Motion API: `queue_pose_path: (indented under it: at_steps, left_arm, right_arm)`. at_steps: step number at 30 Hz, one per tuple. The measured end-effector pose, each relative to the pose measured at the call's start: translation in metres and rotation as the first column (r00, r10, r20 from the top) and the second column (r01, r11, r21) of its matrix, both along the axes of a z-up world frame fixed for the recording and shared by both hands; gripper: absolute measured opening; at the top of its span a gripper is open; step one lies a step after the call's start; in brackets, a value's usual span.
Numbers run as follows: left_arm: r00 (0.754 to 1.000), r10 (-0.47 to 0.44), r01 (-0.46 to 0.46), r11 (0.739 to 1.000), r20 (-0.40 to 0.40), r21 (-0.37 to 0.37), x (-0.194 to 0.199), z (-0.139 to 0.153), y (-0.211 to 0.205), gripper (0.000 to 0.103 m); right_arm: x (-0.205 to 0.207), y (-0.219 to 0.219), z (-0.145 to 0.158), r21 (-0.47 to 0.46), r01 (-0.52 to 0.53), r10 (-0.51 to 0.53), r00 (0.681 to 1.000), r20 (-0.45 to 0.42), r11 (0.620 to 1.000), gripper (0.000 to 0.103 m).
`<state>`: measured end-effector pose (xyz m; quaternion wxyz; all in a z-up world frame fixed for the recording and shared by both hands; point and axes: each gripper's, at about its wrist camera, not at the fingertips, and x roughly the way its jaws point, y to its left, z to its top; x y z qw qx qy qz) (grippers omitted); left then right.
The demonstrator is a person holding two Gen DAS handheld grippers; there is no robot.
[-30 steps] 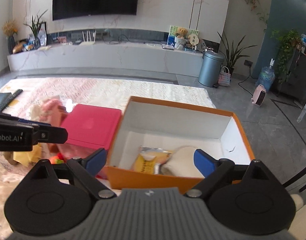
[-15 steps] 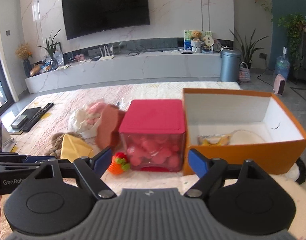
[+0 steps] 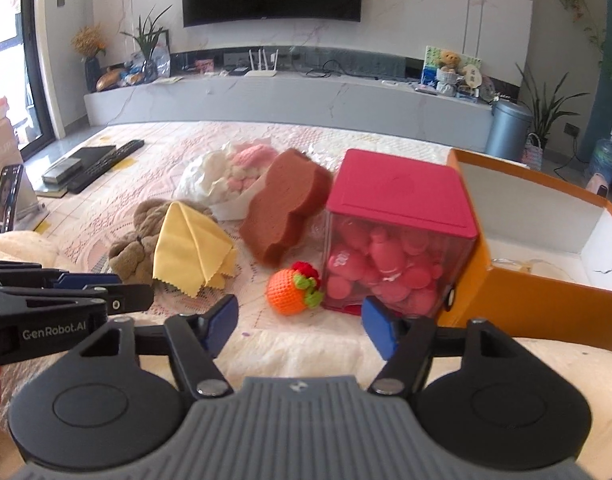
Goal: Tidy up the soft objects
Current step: 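Grasp the crocheted orange fruit with the right tool while the left tool grasps the yellow cloth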
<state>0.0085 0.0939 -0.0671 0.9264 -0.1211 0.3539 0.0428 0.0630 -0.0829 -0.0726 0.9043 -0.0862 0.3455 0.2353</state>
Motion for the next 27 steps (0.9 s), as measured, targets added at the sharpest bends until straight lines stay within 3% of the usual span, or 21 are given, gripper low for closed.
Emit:
queue_pose_path:
  at_steps: [10, 15, 27]
  left_arm:
    - [0.999, 0.038, -0.039, 0.998, -0.018, -0.052, 0.007, -0.014, 0.016, 0.036]
    - [0.998, 0.034, -0.036, 0.998, -0.045, -0.049, 0.016, -0.021, 0.015, 0.036]
    - [0.998, 0.048, -0.051, 0.996, -0.043, -0.066, 0.02, -0.023, 0.019, 0.036]
  right_arm:
    - [0.022, 0.02, -0.019, -0.035, 0.003, -0.004, 0.999, -0.036, 0.999, 0.065]
    - [0.033, 0.026, -0.03, -0.04, 0.0, -0.002, 0.998, -0.058, 0.999, 0.053]
    - [0.07, 0.048, -0.052, -0.04, 0.039, -0.044, 0.991, -0.125, 0.998, 0.058]
